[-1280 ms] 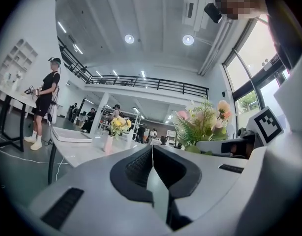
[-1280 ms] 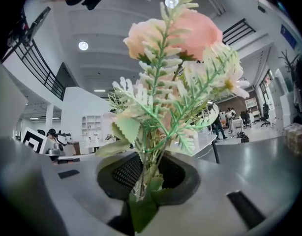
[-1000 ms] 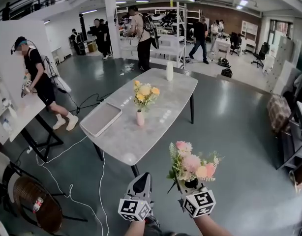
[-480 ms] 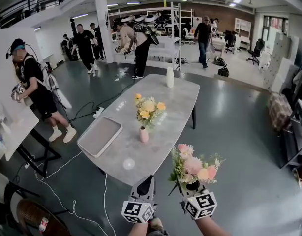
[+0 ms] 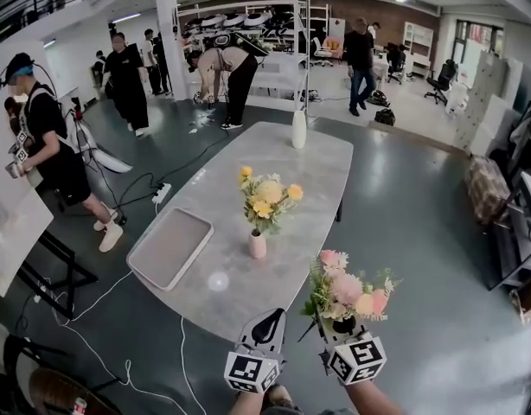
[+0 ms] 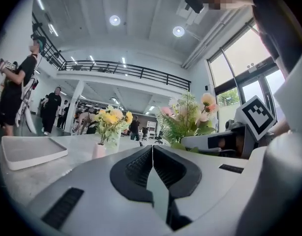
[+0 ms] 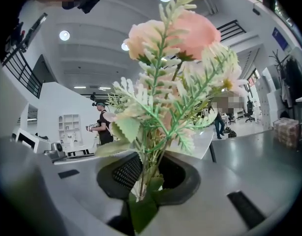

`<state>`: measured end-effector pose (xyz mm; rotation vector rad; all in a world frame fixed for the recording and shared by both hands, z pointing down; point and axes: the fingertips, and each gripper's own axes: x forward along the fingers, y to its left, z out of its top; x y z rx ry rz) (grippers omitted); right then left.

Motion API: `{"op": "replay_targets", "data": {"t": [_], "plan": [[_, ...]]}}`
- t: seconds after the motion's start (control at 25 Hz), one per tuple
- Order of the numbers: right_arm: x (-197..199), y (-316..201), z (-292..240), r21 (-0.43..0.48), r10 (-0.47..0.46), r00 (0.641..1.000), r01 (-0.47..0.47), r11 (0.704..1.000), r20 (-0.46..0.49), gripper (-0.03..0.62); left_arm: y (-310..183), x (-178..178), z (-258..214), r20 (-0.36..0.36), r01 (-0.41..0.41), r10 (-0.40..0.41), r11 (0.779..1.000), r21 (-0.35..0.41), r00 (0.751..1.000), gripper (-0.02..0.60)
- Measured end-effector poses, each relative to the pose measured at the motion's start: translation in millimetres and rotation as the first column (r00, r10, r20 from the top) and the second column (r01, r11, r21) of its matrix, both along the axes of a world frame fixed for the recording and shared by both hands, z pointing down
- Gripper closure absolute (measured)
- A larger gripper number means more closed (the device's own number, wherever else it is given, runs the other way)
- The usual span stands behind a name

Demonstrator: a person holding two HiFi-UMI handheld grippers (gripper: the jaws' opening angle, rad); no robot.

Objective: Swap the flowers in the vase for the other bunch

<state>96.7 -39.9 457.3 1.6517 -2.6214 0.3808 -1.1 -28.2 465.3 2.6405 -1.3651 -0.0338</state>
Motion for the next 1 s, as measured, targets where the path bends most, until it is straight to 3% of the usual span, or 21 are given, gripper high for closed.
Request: {"op": "replay_targets", "data": {"t": [0.52, 1.0], "plan": [[-15.2, -42.4, 2.5, 0.013, -0.011, 0.999, 0.011, 1.0, 0.03, 0.496, -50.6, -11.9, 26.1, -0.042, 0.004, -0.006, 0.999, -0.042, 0.999, 0.565], [-27.1, -101.0, 10.8, -0.005, -0.068, 0.997, 0.068, 0.998, 0.023, 0.496, -125.8, -35.4, 46.6, -0.041, 0.105, -0.108, 0.992, -0.069, 0.993, 0.542]]}}
